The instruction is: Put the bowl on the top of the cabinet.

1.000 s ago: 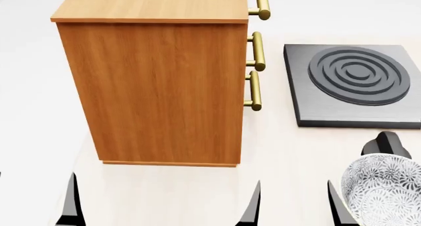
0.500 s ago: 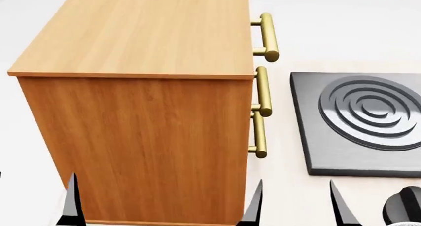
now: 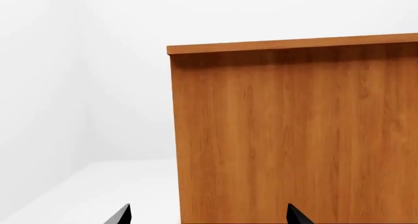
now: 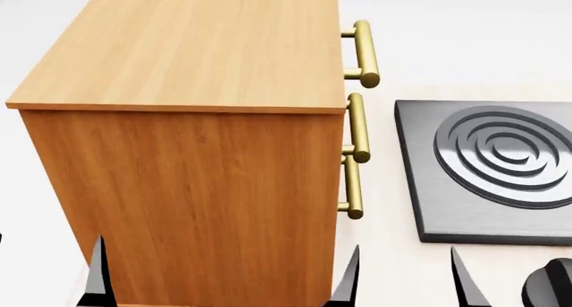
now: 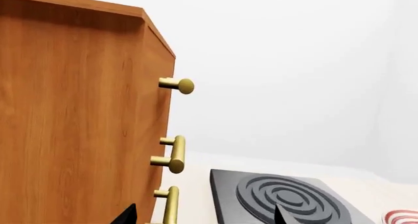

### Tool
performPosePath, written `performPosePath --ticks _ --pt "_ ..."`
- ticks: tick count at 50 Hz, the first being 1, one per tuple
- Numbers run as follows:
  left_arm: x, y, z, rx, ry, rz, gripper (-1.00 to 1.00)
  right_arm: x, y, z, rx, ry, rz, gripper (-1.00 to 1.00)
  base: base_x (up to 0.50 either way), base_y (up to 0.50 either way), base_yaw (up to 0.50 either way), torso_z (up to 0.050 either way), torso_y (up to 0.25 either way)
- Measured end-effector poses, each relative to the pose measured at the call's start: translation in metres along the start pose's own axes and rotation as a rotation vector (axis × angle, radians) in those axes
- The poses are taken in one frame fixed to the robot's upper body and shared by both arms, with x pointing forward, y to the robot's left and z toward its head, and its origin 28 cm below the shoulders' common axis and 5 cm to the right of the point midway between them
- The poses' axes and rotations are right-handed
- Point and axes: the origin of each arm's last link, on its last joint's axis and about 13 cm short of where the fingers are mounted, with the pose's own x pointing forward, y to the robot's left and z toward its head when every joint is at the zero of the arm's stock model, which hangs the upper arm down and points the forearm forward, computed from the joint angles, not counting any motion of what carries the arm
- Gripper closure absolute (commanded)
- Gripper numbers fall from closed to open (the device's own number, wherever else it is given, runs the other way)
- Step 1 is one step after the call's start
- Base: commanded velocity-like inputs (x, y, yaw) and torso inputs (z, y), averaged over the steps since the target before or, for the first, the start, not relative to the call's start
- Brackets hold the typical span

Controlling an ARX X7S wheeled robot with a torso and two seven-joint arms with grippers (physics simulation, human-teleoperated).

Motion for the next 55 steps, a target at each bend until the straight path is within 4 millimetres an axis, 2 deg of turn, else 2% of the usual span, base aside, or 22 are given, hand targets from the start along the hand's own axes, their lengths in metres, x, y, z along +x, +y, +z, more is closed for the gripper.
performPosePath --ticks 16,39,55 --pt "0.000 0.001 -0.001 0.001 0.005 0.003 -1.00 -0.004 -0.006 0.006 -0.050 0.046 -0.040 -1.00 0.00 0.00 0.00 0.000 0.000" --pt "0.003 -0.001 -0.005 0.003 0.016 0.003 -1.00 -0.036 -0.058 0.038 -0.285 0.239 -0.066 -1.00 0.00 0.00 0.00 0.000 0.000" --pt "0.003 -0.002 -0.006 0.005 0.017 0.002 -1.00 -0.061 -0.082 0.039 -0.387 0.403 -0.068 -1.00 0.00 0.00 0.00 0.000 0.000"
